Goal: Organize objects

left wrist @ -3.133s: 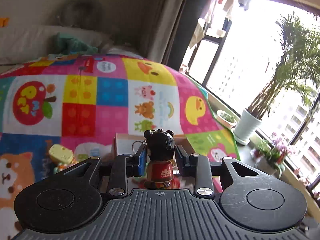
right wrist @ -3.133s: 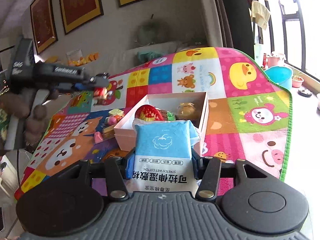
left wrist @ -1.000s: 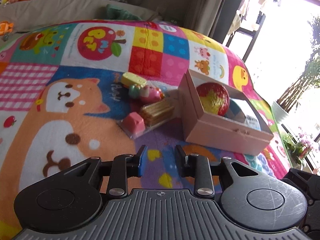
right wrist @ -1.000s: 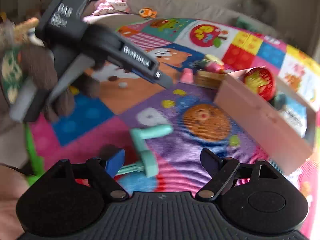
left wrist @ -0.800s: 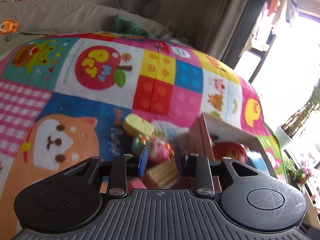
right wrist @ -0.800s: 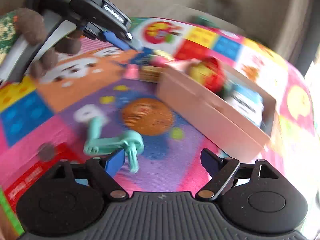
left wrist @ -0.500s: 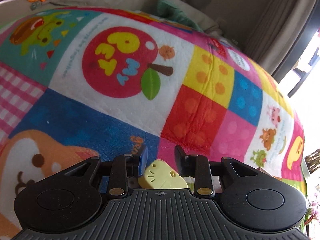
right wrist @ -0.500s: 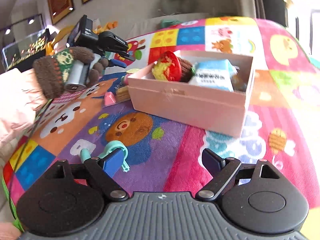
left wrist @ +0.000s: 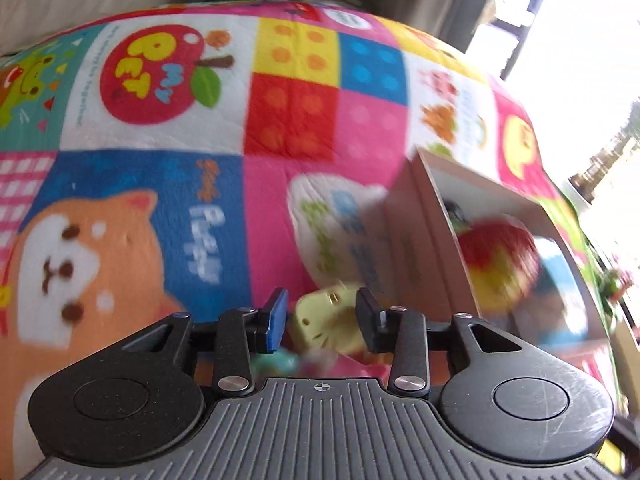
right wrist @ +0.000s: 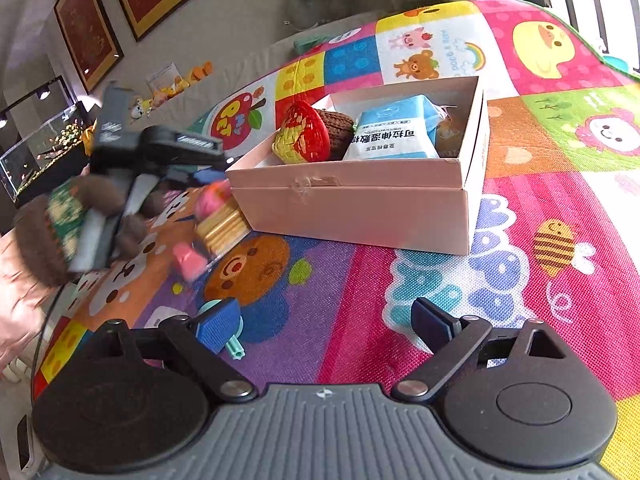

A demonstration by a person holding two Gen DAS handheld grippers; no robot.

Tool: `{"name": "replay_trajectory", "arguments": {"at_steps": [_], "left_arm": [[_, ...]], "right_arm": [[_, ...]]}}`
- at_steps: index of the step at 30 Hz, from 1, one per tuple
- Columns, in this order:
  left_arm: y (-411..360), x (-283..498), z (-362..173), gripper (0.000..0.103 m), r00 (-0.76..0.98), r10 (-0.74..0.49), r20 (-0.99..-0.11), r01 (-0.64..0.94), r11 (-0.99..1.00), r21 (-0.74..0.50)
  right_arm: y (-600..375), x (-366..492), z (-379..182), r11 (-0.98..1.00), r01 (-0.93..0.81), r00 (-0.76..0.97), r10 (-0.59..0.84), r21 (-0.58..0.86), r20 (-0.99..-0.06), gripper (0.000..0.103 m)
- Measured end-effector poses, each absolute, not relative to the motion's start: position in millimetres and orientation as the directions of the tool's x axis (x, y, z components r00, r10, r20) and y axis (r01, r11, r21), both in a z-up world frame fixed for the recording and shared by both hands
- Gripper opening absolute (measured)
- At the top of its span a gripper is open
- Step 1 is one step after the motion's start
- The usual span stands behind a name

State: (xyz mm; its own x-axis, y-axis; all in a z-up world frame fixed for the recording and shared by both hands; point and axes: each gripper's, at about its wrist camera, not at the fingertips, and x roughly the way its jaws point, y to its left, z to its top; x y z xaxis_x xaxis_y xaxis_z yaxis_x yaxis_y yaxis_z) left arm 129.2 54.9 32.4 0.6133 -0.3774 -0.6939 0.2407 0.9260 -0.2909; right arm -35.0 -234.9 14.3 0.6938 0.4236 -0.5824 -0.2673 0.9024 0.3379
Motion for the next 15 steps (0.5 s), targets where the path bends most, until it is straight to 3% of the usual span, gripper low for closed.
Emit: {"name": "replay_trajectory", "arguments": {"at_steps": [3,6,11,15], "left_arm": [[48,88,36,0.042,0.597,-0.389,-0.702,0.307,0.919,-0.248],[59,53,40,0.04,0.597,-0.451,-0.664,0.345,0.891,-0.294],[69,-6,49,0.04,0.687,-0.318,-0.653,0.33,0.938,-0.109],[72,-49,50,0.041,0.686,-0.303,-0.661,0.365,0.93,-0.048]], "right_arm": [[-231,-35,15,0.911,-0.267,0.695,0.409,0.316,-0.592,0.095],[-230,-36,15,0.925,-0.242,0.708,0.375,0.294,-0.598,0.097],[-234,-35,15,0.944,-0.167,0.732,0.312,0.285,-0.605,0.099],[-234,-35,14,0.95,-0.15,0.736,0.292,0.274,-0.611,0.101]]}}
